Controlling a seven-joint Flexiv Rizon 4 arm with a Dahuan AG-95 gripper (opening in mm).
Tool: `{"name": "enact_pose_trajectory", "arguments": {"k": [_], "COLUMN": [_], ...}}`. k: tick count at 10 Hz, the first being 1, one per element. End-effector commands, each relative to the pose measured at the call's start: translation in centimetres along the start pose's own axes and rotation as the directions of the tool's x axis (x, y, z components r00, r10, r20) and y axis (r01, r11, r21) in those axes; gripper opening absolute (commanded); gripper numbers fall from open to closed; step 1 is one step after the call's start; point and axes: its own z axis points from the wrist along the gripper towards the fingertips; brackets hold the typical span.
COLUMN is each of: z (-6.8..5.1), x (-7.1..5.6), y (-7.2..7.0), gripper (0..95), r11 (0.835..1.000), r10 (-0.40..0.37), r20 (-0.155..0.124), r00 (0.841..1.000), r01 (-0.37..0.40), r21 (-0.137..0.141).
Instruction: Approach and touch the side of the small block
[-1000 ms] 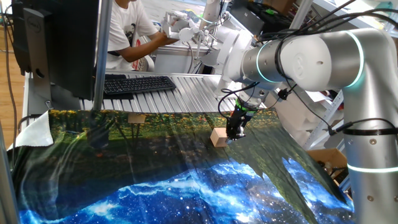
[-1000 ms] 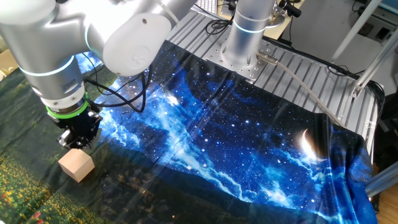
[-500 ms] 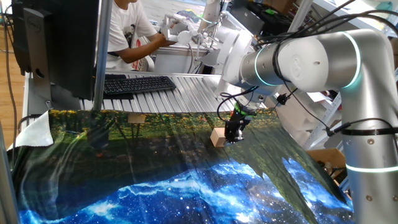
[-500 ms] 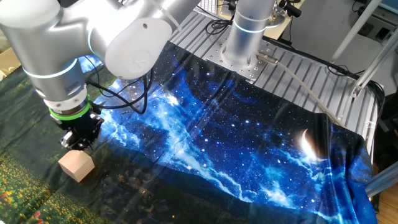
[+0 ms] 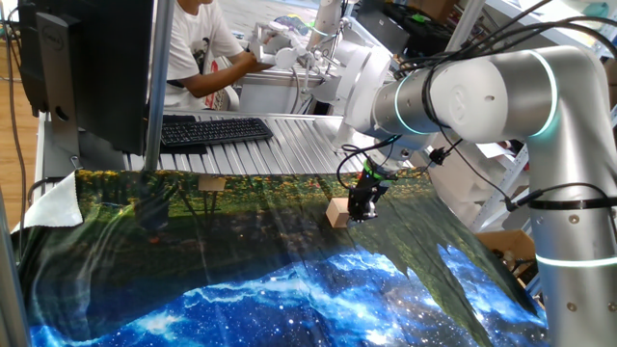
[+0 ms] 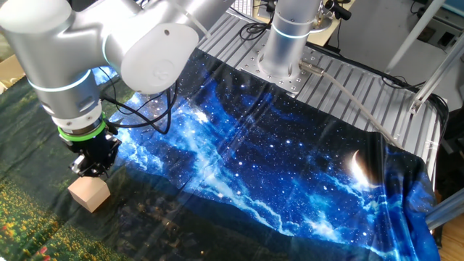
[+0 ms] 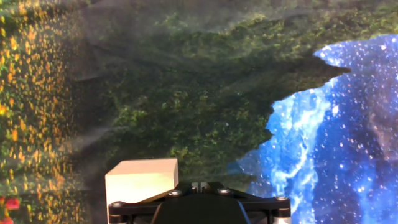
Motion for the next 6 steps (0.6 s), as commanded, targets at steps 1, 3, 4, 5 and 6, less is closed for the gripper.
{"name": "enact_pose_trajectory", "arguments": {"k": [1, 3, 4, 5, 6], "z": [0.1, 0.2, 0.1, 0.1, 0.1], "x": [-0.2, -0.3, -0.1, 0.0, 0.0], "y": [0.6, 1.4, 1.9, 2.0, 2.0], "gripper": [0.0, 0.0, 0.0, 0.0, 0.0], "r11": [1.000, 1.000, 1.000, 1.000, 1.000], "r10": [-0.004, -0.007, -0.007, -0.011, -0.011], "r20": [-0.006, -0.010, -0.007, -0.003, -0.006], "r00": [1.000, 1.000, 1.000, 1.000, 1.000], "r01": [0.004, 0.007, 0.008, 0.011, 0.011], "r21": [0.003, 0.008, 0.013, 0.014, 0.017]}}
